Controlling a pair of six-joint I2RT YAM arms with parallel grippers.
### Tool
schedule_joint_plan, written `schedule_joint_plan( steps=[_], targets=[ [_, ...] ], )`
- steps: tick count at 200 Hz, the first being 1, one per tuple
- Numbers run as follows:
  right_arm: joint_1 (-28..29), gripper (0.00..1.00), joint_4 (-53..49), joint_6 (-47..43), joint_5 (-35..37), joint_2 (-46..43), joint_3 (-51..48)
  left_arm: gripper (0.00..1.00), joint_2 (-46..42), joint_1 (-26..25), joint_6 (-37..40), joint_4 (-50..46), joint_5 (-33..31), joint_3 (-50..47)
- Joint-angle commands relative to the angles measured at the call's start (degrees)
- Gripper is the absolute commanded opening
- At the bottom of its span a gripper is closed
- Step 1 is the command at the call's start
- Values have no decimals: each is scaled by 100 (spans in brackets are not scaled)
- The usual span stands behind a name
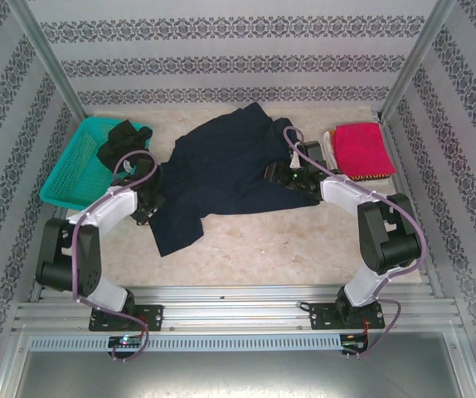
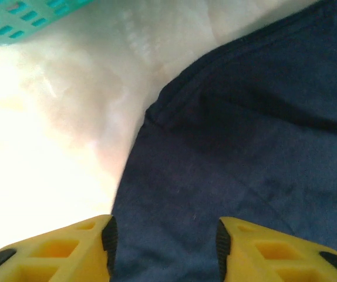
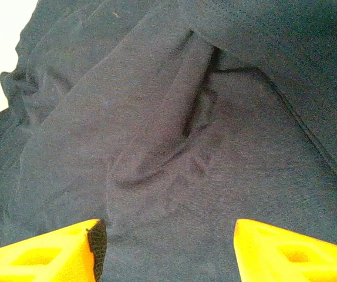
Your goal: Fold and stack the t-shirts
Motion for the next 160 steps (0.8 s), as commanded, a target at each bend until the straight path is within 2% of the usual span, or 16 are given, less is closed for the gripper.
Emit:
schedule_joint_plan(
  steps=[1,134,160],
  targets=[
    [-95,60,35,26,-69,-210,-123,43,296,58,-176,-67,61,248],
    [-202,60,77,62,-60,-280,-273,46,696,58,-460,267,300,-388],
    [-207,60,53,56,-51,-360,-289,41,977,58,-482,370,339,-370]
  ],
)
